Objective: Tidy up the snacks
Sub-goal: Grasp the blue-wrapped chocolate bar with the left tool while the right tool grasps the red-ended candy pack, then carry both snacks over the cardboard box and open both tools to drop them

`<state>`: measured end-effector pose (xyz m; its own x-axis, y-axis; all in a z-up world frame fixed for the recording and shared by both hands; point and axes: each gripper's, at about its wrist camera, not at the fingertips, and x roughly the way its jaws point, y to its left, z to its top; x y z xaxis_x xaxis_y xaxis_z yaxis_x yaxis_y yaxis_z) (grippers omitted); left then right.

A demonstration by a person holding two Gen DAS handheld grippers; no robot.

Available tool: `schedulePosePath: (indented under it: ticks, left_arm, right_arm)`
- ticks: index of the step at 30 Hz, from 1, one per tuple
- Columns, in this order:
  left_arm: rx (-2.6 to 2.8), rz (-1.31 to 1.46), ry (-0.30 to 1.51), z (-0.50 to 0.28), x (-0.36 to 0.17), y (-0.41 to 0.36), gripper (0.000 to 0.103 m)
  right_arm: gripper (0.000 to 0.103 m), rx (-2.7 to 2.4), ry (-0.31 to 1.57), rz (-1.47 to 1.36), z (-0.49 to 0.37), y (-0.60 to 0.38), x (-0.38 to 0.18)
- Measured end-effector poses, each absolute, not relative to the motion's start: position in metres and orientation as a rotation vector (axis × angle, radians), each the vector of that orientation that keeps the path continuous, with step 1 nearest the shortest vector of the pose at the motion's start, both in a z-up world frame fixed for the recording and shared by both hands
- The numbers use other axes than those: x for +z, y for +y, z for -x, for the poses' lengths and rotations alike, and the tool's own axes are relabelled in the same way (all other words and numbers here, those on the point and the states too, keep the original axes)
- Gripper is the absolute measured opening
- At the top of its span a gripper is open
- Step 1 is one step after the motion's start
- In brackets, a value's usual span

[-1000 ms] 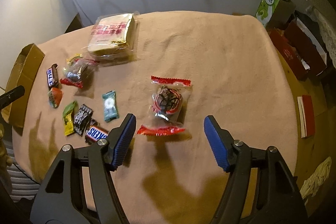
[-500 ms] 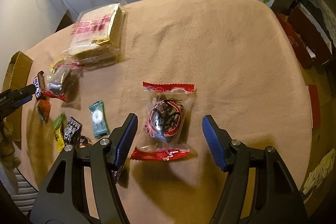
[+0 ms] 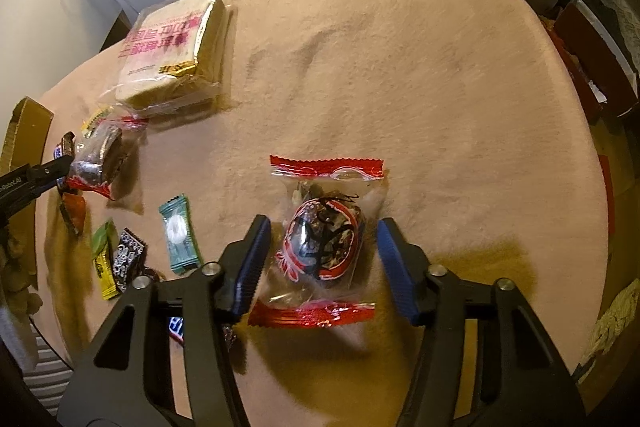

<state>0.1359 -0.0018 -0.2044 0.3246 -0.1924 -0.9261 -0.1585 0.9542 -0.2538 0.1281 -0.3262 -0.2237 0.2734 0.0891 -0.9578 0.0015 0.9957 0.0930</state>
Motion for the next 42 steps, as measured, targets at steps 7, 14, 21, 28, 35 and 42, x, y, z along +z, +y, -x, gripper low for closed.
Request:
schedulePosePath:
  ticks: [7,14,21,28,35,42]
  left_arm:
    - [-0.036,0.313,1.235,-0.135,-0.205,0.006,0.027]
    - [-0.037,0.302,1.209,-0.131,-0.196,0.005,0.027]
    - [-0.041,0.312,1.171,-0.118,-0.178,0.021,0.027]
    - [-0.024,0.326,1.105,-0.103,-0.153,0.042,0.027]
    - [0.044,0.36,1.041,-0.09,-0.128,0.081,0.027]
    - [0.144,0.389,1.008,-0.073,-0.122,0.122,0.027]
  right_arm:
    - [0.04,0.059,1.289,-0.069,-0.138,-0.331,-0.228]
    - [0.036,0.069,1.277,-0.101,-0.134,-0.339,-0.224]
    - [0.036,0.084,1.219,-0.093,-0.132,-0.342,-0.196]
    - [0.036,0.183,1.151,-0.059,-0.146,-0.301,-0.162]
    - [0.036,0.375,1.103,0.021,-0.159,-0.219,-0.134]
    - [0.036,0.552,1.078,0.107,-0.172,-0.124,-0.122]
